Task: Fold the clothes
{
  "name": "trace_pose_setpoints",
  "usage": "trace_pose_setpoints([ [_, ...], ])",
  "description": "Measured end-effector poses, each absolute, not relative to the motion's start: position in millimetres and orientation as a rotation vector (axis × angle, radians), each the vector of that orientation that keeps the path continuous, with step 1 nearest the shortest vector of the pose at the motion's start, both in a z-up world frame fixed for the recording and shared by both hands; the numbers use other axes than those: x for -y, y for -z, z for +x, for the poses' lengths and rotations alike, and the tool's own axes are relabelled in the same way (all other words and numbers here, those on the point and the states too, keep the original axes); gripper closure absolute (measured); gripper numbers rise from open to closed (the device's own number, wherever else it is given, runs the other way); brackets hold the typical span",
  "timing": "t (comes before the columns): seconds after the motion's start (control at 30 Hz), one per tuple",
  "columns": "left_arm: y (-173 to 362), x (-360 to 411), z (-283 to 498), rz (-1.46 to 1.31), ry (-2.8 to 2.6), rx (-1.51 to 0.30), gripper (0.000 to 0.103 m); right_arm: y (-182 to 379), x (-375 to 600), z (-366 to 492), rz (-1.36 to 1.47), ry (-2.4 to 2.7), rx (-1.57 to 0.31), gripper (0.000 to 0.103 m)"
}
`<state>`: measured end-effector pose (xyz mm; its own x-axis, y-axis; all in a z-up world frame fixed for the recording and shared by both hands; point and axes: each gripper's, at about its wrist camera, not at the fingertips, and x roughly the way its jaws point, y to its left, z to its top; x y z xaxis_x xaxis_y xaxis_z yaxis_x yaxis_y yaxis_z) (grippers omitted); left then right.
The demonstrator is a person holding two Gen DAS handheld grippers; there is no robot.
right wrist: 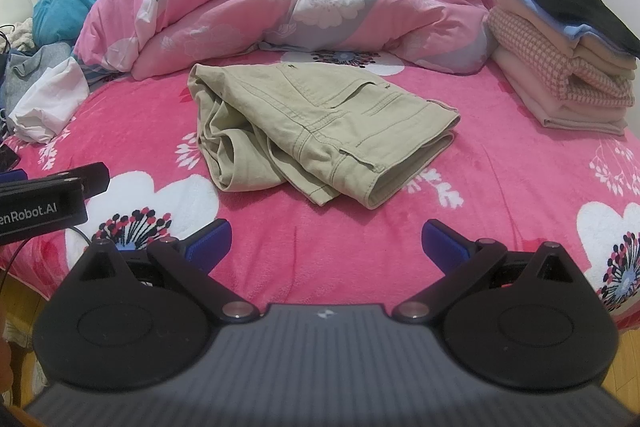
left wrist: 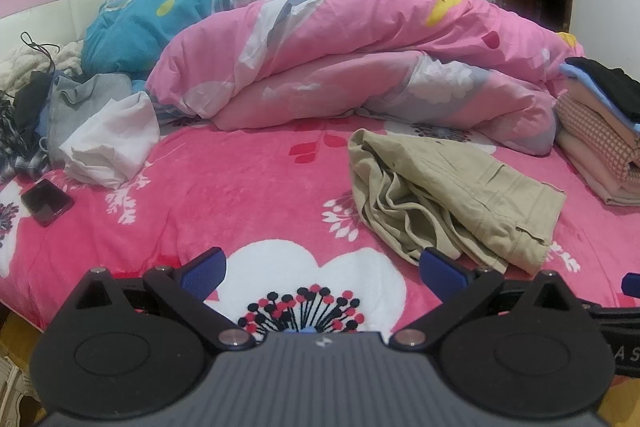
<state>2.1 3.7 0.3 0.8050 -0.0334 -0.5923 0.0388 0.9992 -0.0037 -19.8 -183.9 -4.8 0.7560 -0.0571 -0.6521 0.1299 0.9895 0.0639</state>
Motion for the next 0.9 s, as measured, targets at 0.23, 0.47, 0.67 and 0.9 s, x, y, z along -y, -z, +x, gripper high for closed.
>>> trace_pose_setpoints([
  [0.23, 2.7, -3.1, 7.3, 0.028, 0.048, -0.630, 0.000, 7.3, 184.9, -12.9, 0.107, 0.107, -0.714, 0.001],
  [0.47, 12.9, -4.4, 25.0, 0.071, 0.033, -0.622, 0.000, 16.2, 192.3, -1.6, 0.121, 0.094, -0.710, 0.001],
  [0.67, 26.2, -8.8, 47.5, 0.109, 0.052, -0.605, 0.000, 27.3, 232.4, 8.6, 0.149, 0.052, -0.633, 0.001],
  [0.9, 42.1, -1.4, 73.4, 0.066, 0.224, -0.547, 0.000, 49.3, 298.6, 31.2, 0.340, 0.073, -0.594, 0.001],
])
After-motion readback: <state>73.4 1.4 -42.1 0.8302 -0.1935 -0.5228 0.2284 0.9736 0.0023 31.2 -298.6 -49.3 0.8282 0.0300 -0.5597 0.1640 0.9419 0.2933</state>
